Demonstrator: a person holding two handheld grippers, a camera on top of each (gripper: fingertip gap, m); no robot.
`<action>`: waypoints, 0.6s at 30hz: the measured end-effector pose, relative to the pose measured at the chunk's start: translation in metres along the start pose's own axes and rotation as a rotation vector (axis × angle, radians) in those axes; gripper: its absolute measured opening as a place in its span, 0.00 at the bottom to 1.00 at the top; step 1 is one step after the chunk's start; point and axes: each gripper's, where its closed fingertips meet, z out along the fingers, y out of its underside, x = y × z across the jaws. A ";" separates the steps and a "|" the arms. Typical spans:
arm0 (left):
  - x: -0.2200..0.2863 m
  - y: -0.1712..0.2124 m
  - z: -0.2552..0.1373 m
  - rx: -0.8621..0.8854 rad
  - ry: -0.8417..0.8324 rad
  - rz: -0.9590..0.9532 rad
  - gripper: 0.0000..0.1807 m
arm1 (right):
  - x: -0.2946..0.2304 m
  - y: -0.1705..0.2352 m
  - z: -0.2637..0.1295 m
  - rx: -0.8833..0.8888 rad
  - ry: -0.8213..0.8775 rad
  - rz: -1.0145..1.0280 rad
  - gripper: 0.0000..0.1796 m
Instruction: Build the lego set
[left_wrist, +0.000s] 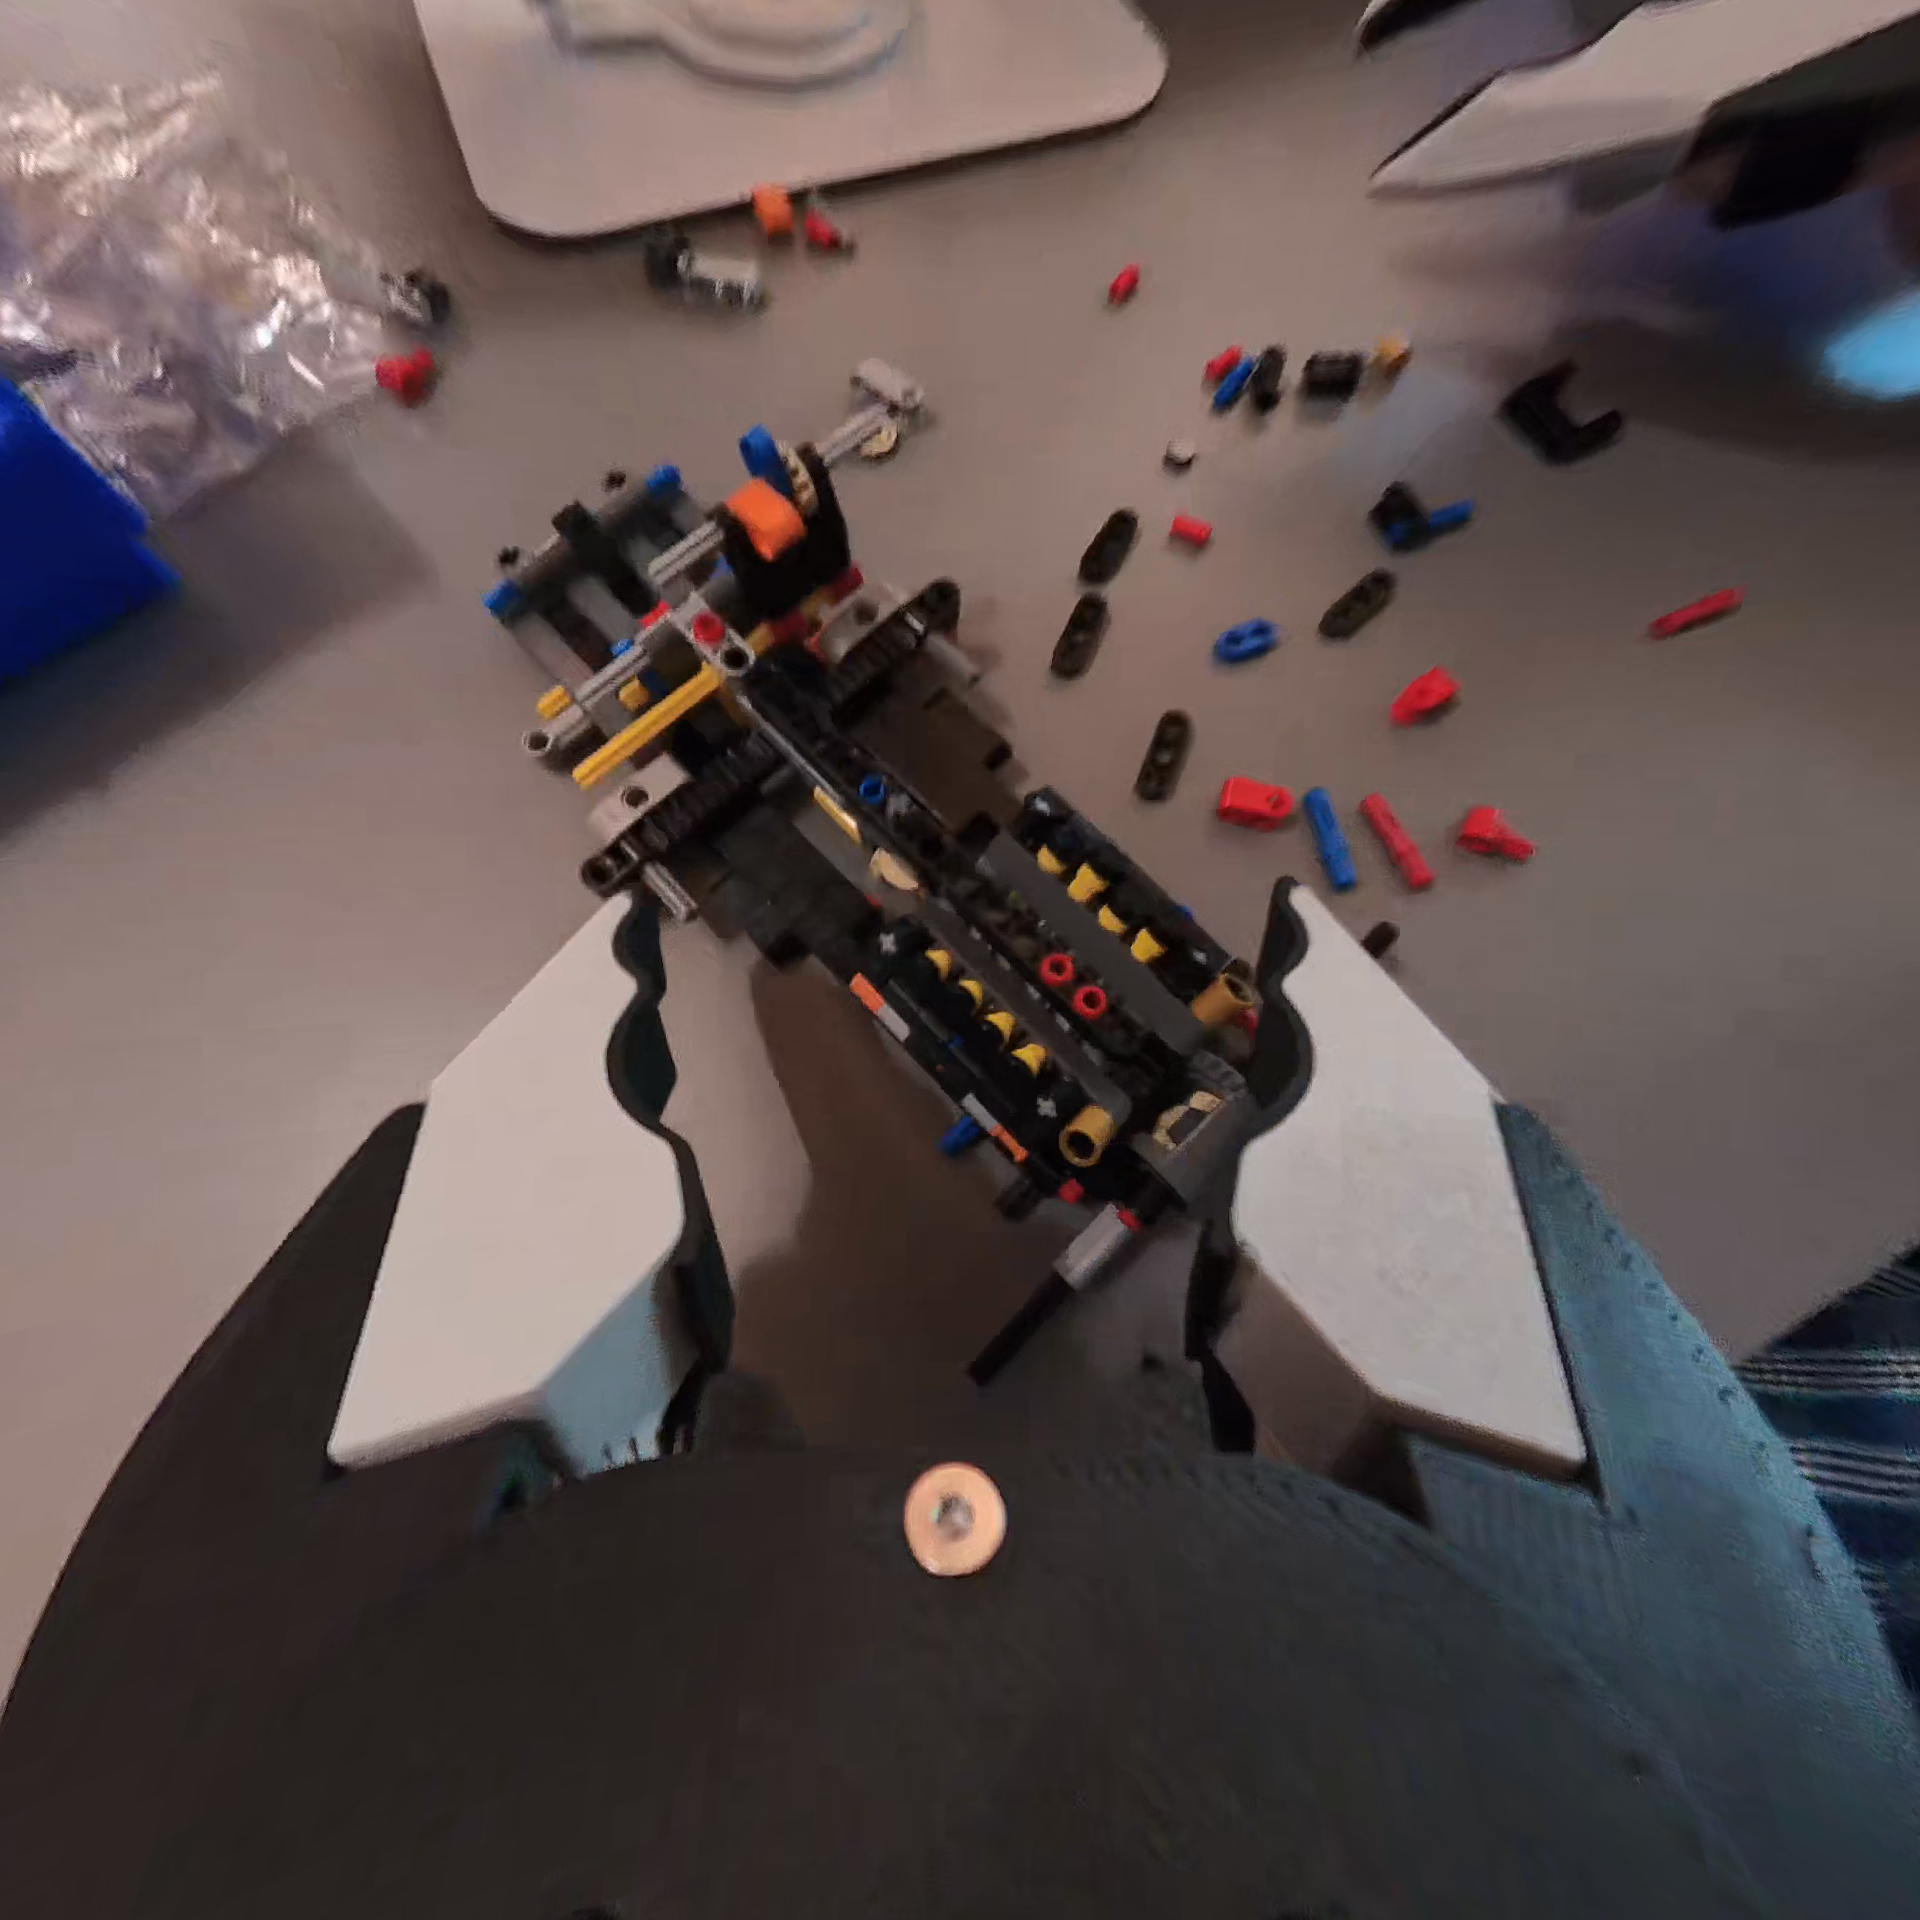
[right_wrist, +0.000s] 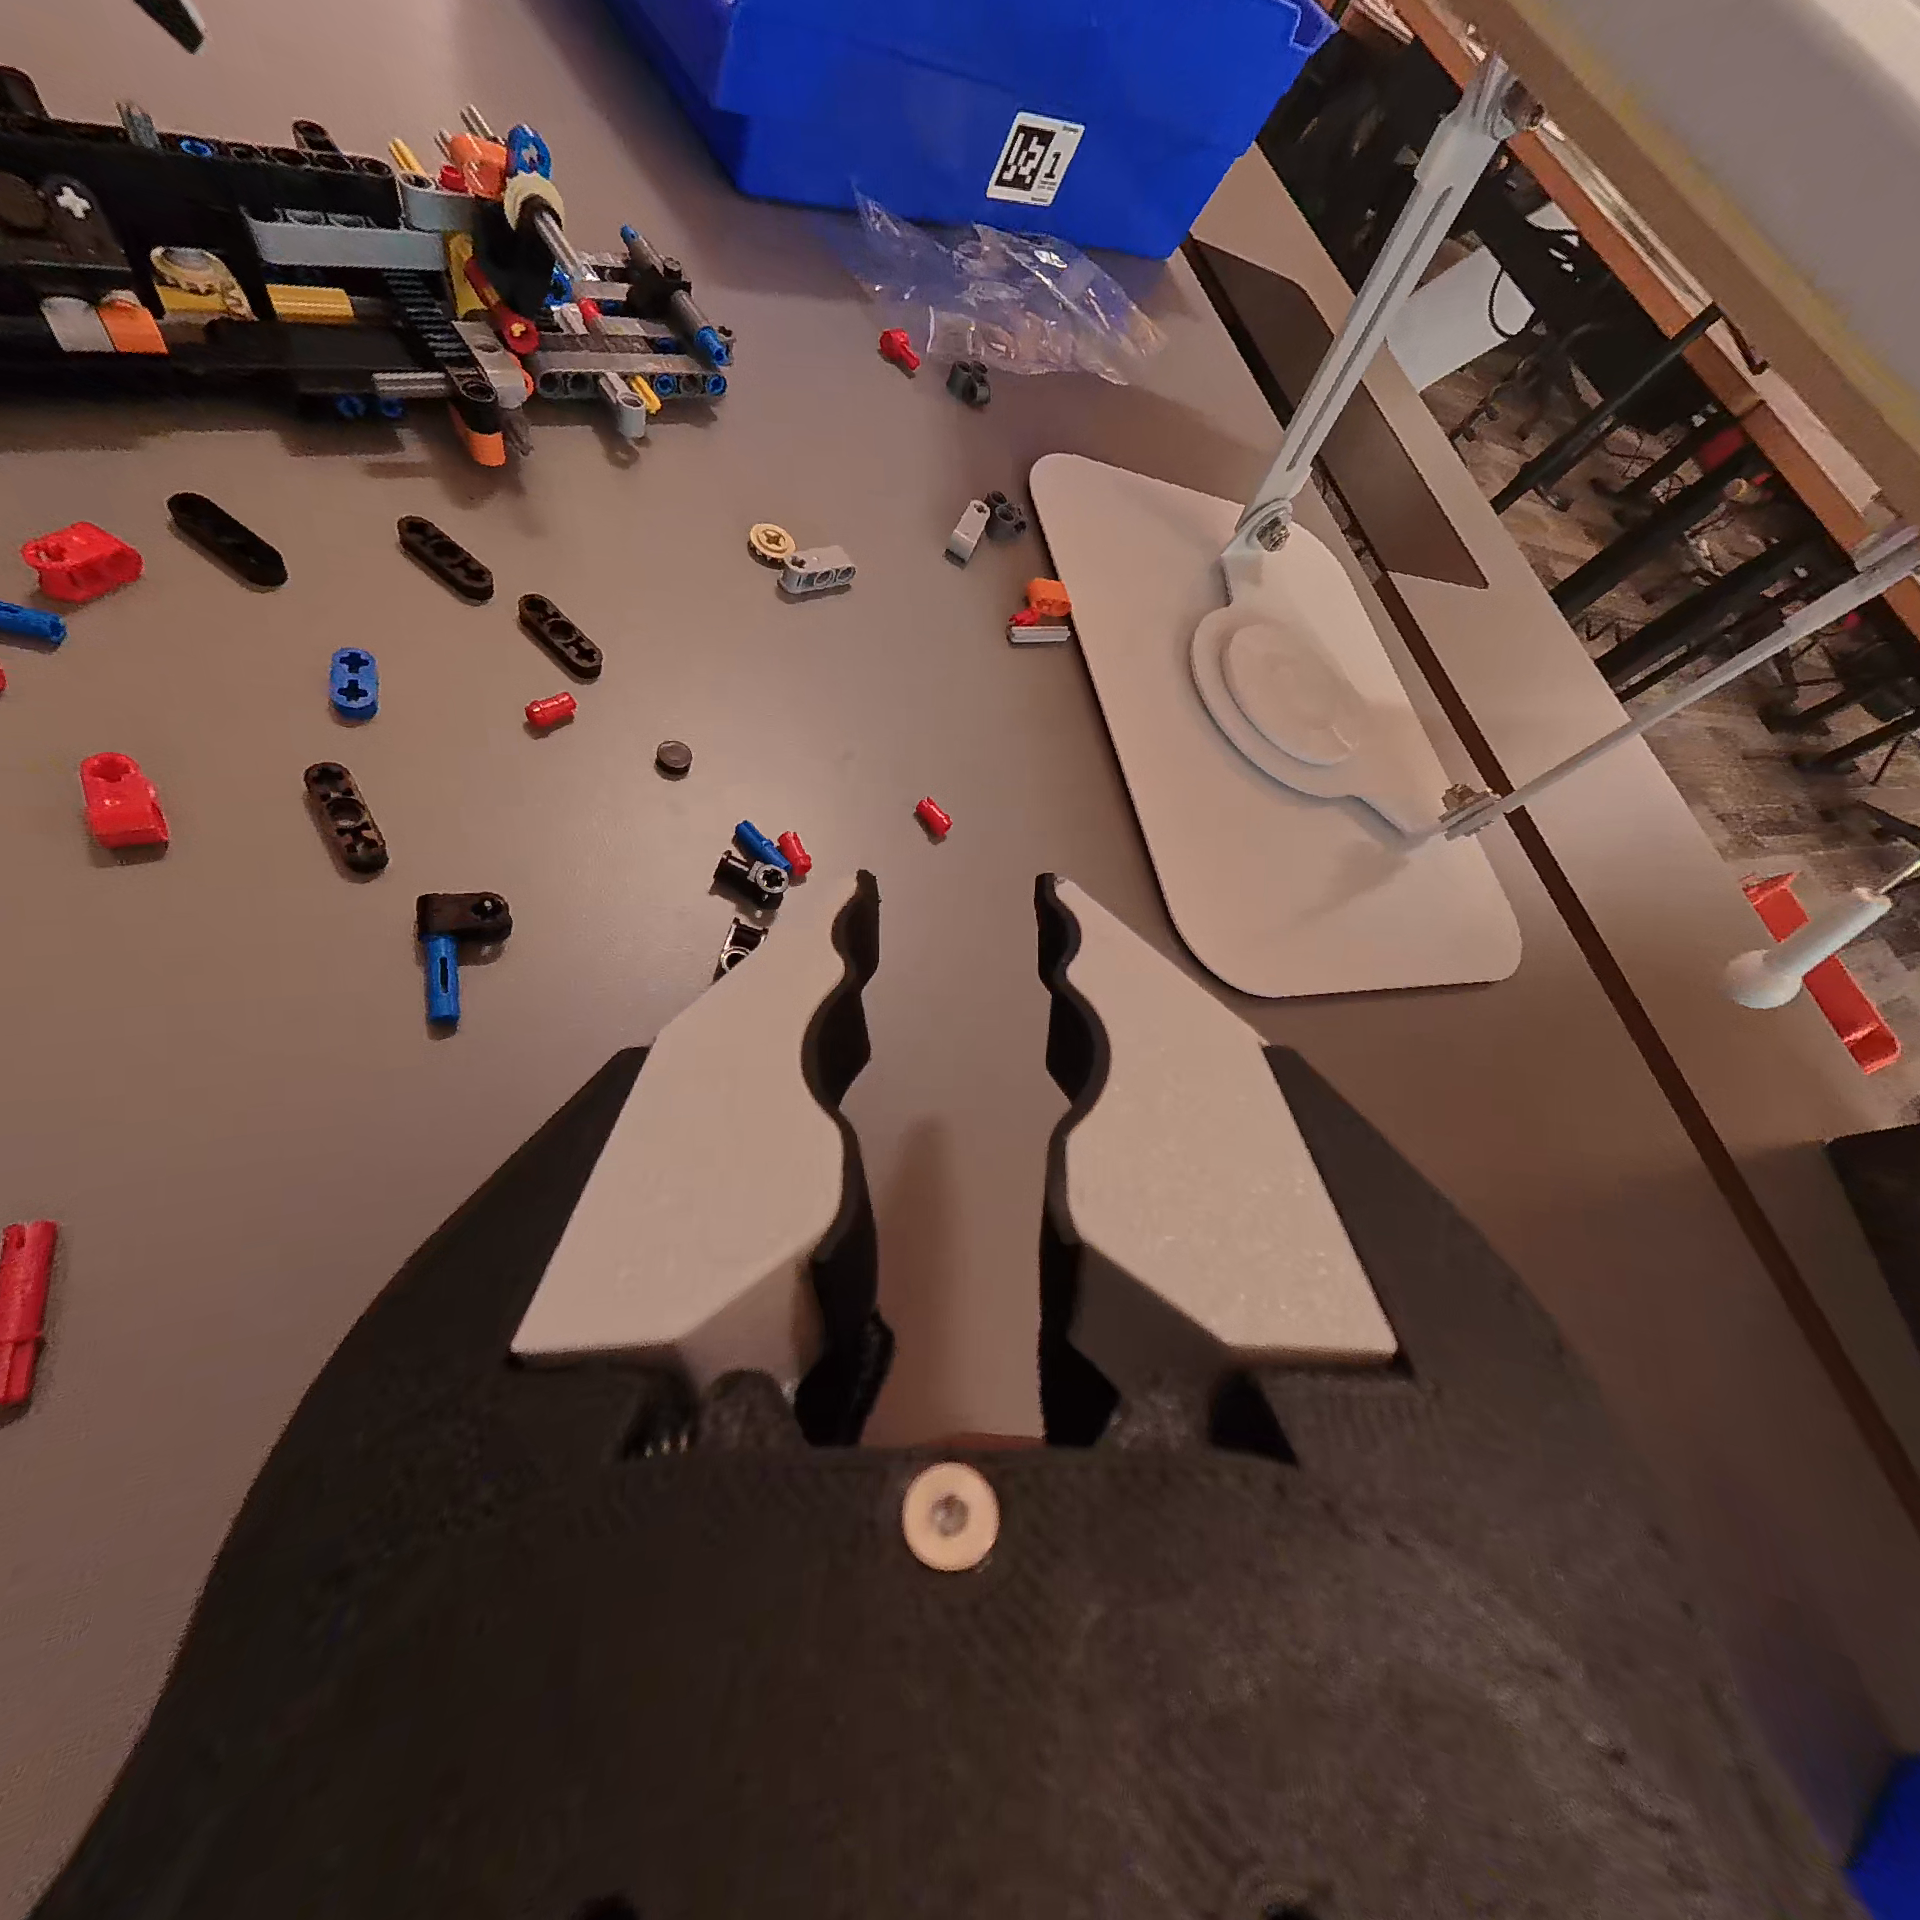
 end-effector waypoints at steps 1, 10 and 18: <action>0.000 0.003 0.002 -0.015 -0.017 0.016 0.61 | 0.000 0.000 0.000 0.000 -0.002 0.002 0.15; -0.003 0.011 0.004 -0.063 0.032 0.005 0.51 | -0.004 0.002 0.002 -0.009 -0.016 -0.003 0.16; -0.023 0.020 -0.006 -0.078 0.106 0.046 0.50 | -0.005 0.004 0.003 -0.019 -0.027 0.001 0.16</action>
